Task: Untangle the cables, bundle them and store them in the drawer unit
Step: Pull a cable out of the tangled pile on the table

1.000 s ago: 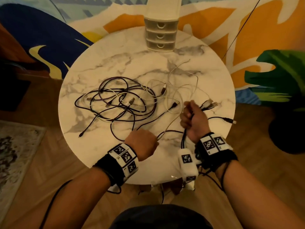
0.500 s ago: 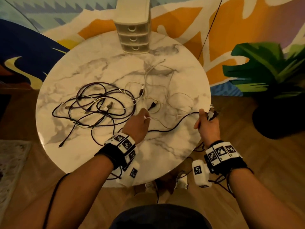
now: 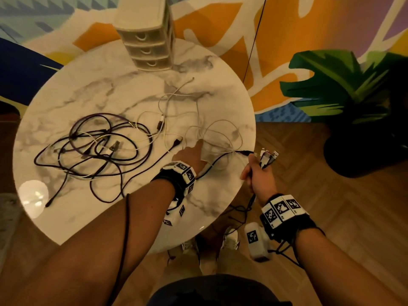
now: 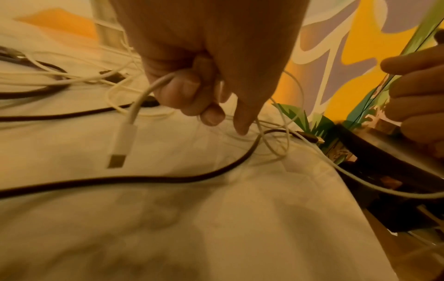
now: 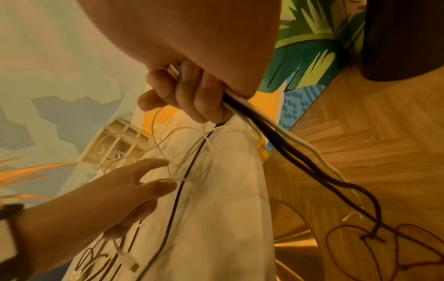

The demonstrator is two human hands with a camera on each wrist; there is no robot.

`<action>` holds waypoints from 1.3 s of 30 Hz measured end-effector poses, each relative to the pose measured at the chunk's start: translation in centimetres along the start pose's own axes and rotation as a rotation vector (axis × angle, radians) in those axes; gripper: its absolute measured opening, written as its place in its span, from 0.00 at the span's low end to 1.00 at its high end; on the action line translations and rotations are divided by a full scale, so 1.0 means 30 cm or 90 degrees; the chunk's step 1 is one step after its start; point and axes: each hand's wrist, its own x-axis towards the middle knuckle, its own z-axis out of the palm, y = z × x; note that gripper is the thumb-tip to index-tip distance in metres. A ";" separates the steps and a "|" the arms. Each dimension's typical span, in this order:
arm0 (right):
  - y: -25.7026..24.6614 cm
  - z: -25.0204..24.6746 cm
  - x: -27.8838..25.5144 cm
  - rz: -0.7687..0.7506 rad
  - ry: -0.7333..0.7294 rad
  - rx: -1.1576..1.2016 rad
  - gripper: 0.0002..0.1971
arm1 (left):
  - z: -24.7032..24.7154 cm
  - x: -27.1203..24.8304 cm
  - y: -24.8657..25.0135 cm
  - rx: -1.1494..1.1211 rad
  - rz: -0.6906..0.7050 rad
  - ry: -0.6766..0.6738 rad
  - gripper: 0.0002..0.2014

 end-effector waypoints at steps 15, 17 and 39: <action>-0.093 -0.151 0.114 -0.048 0.098 0.125 0.29 | -0.246 0.016 0.057 -0.129 -0.069 0.368 0.14; -0.135 -0.189 0.121 -0.093 0.140 0.101 0.28 | -0.352 0.013 0.140 -0.204 0.027 0.411 0.15; 0.158 -0.866 -0.096 0.035 0.525 -0.056 0.31 | -0.409 0.070 0.867 -0.479 0.358 0.245 0.13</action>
